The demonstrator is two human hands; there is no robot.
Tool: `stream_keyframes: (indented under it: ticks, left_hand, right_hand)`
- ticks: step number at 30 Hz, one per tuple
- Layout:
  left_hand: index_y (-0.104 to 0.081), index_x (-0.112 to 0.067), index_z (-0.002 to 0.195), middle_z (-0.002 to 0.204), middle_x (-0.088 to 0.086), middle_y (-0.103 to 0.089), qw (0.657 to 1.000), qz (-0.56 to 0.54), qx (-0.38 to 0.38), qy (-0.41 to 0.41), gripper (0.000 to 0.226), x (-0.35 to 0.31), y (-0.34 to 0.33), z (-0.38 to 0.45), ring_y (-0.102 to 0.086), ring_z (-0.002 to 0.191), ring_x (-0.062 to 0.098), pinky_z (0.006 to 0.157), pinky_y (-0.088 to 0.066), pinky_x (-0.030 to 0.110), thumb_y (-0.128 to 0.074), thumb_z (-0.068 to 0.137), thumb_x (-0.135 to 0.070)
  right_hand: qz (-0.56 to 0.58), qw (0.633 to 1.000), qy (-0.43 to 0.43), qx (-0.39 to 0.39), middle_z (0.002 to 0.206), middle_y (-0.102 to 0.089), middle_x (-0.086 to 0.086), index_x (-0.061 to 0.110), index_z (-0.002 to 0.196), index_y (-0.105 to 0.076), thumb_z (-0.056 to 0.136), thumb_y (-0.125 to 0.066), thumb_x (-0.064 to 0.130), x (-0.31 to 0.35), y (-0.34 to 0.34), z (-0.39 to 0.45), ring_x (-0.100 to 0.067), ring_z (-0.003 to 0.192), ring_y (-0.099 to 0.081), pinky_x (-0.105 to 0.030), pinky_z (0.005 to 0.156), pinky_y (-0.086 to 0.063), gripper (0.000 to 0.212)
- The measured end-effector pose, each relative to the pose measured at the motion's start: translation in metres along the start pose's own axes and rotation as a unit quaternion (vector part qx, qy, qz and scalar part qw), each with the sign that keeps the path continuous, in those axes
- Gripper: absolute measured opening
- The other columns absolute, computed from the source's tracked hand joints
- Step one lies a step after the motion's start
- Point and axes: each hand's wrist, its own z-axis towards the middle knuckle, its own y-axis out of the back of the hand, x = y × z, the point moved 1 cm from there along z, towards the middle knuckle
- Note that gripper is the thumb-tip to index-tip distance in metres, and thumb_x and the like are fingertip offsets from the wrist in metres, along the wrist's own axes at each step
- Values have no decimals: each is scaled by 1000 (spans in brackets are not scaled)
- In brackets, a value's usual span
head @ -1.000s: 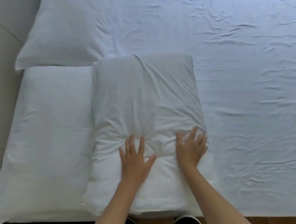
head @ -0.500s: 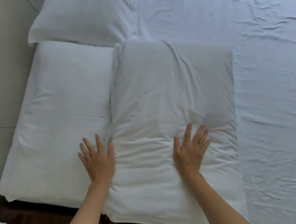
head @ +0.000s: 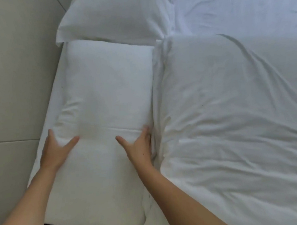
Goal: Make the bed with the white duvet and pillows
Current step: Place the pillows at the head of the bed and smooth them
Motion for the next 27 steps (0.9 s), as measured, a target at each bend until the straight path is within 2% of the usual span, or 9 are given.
stream_keyframes:
  ticks: [2, 5, 6, 8, 10, 14, 19, 21, 27]
  left_hand:
    - [-14, -15, 151, 153, 13, -33, 999, -29, 33, 20, 131, 14, 6, 18, -37, 137, 30, 113, -30, 47, -70, 52, -80]
    - [-15, -21, 153, 153, 5, -35, 995, -70, 65, 25, 130, 18, 9, 26, -40, 136, 25, 111, -31, 41, -70, 48, -75]
    - [-27, -21, 148, 146, 5, -43, 994, -87, 68, 25, 119, 15, 7, 21, -47, 128, 25, 105, -36, 39, -71, 50, -73]
    - [-52, -15, 129, 126, 9, -59, 990, -132, 48, 17, 75, 9, 3, 7, -57, 100, 22, 88, -41, 32, -79, 70, -52]
    - [-60, -7, 121, 112, 9, -63, 984, -178, 13, 16, 48, 1, 6, -11, -56, 82, 17, 80, -39, 28, -76, 80, -28]
    - [-56, 3, 127, 122, 16, -61, 975, -208, -78, -23, 54, -14, 46, -42, -52, 98, 16, 81, -38, 30, -75, 82, -19]
    - [-51, -1, 135, 135, 14, -55, 959, -233, -160, -34, 64, -19, 118, -107, -54, 120, 26, 87, -38, 29, -77, 80, -21]
    - [-51, -2, 134, 135, 15, -55, 951, -248, -181, -36, 65, -20, 148, -145, -54, 120, 27, 89, -39, 31, -78, 79, -23]
    - [-56, -9, 131, 129, 8, -60, 927, -289, -223, -89, 62, -47, 228, -287, -57, 111, 15, 89, -42, 29, -78, 78, -32]
  right_hand:
    - [72, 992, -98, -41, 160, -14, -9, 11, 154, -1, 66, -74, 66, -13, -5, 22, -21, 147, -16, -33, 119, -15, 127]
    - [103, 986, -113, -65, 159, -20, -5, 11, 154, -6, 59, -80, 64, -25, -9, 38, -19, 145, -22, -29, 118, -17, 131]
    - [113, 985, -106, -69, 158, -24, -3, 13, 154, -9, 59, -81, 62, -26, -11, 38, -19, 144, -26, -29, 116, -20, 128]
    - [144, 983, -98, -53, 150, -38, 1, 20, 151, -20, 58, -83, 58, -20, -18, 31, -20, 138, -38, -30, 113, -29, 119]
    - [204, 976, -67, -29, 136, -54, 6, 25, 143, -38, 53, -85, 53, -10, -21, 19, -18, 125, -53, -36, 108, -40, 104]
    - [289, 957, 27, 19, 109, -70, 7, 22, 122, -59, 68, -83, 24, 21, -4, -13, -11, 97, -68, -37, 90, -55, 59]
    - [286, 951, 97, 67, 101, -70, 8, 31, 103, -59, 74, -80, 19, 76, 29, -84, -13, 92, -68, -37, 84, -57, 37]
    - [276, 949, 121, 87, 100, -69, 8, 33, 97, -57, 76, -78, 17, 95, 46, -122, -13, 92, -68, -38, 85, -57, 34]
    - [251, 942, 196, 104, 98, -69, 6, 26, 107, -57, 77, -76, 18, 133, 130, -253, -14, 88, -68, -34, 78, -57, 37]
